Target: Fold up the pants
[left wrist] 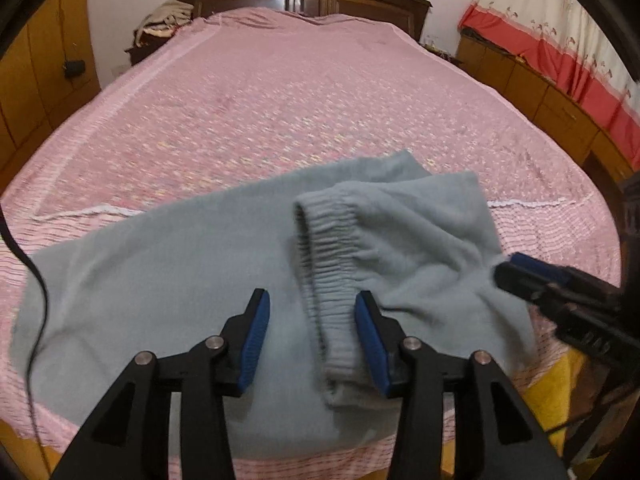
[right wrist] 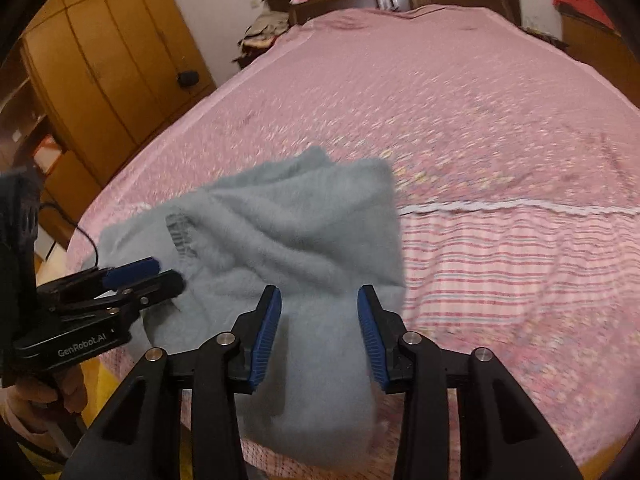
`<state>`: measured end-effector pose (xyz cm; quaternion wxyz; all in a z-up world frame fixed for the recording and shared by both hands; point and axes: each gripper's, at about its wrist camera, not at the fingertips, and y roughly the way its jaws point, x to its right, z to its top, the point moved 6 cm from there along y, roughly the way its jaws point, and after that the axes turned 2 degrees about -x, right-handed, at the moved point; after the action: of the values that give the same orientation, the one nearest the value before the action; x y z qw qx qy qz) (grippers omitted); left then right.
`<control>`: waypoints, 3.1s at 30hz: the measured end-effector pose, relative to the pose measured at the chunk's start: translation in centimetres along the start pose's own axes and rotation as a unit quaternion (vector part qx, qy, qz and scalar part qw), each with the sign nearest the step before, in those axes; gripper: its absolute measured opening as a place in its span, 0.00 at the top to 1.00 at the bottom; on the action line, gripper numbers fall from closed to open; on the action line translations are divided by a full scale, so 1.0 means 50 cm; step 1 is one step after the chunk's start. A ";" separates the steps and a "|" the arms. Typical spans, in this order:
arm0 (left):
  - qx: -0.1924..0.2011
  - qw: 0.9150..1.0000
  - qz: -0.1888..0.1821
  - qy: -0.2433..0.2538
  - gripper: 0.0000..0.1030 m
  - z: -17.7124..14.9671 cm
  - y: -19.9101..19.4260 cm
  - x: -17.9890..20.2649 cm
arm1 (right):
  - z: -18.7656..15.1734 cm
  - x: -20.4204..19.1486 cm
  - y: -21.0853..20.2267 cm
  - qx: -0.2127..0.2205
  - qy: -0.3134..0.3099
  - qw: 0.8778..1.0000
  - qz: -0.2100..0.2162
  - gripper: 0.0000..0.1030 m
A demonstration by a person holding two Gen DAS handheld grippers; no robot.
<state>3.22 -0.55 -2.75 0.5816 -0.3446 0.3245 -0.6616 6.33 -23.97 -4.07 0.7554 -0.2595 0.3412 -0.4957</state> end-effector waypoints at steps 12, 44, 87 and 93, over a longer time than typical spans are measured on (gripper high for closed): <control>-0.020 0.998 -0.055 -0.018 0.54 -0.002 0.001 0.024 | -0.020 0.015 0.009 -0.023 0.028 0.999 0.008 0.53; -0.030 0.997 -0.045 -0.048 0.51 -0.027 0.069 0.045 | -0.035 0.002 0.077 -0.057 0.074 0.995 0.026 0.46; 0.089 0.988 0.116 -0.058 0.75 -0.015 -0.165 -0.266 | -0.001 -0.153 0.062 -0.058 0.002 0.995 0.086 0.46; 0.050 0.986 0.131 -0.085 0.73 -0.059 -0.099 -0.338 | -0.018 -0.182 0.076 -0.068 -0.004 0.994 0.089 0.46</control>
<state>-0.53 16.86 -1.58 0.7051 -0.3248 0.2831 -0.5632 5.33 -14.18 -5.07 0.7786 -0.2807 0.3924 -0.4012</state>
